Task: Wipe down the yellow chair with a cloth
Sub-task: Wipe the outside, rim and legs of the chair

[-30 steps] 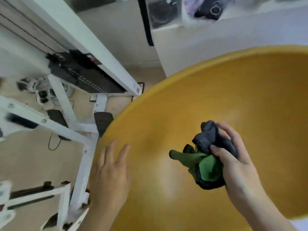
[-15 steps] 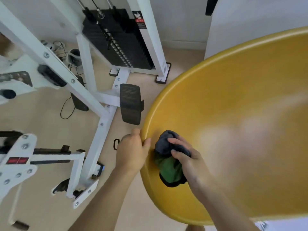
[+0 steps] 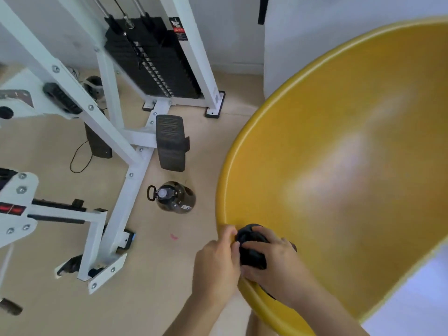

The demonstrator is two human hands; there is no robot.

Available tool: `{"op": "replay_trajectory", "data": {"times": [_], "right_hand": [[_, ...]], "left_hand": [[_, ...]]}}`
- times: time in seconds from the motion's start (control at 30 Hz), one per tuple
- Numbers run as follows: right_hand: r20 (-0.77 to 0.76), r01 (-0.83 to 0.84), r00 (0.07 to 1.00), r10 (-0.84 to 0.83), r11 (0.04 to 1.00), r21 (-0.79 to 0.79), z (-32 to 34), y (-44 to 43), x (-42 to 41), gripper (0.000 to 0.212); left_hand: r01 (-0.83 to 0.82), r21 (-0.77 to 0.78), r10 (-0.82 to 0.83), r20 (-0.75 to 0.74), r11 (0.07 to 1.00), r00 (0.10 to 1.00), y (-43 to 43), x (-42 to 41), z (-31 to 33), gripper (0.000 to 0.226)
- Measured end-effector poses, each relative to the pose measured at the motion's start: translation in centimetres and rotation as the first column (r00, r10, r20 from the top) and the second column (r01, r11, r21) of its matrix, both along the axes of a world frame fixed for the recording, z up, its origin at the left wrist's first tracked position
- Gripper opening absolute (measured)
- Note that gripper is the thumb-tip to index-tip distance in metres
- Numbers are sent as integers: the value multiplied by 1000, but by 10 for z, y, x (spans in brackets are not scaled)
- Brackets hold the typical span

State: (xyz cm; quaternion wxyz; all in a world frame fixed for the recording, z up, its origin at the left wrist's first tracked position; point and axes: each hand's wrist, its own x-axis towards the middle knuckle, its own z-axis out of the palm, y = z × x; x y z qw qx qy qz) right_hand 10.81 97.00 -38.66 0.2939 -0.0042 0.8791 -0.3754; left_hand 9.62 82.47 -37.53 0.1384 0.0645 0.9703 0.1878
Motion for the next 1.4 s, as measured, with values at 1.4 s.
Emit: {"op": "replay_trajectory", "data": {"times": [1.4], "right_hand": [[-645, 582, 762, -51, 491, 649, -23, 121, 250, 36]], "left_hand": [[921, -383, -996, 35, 66, 86, 130, -55, -6, 70]]}}
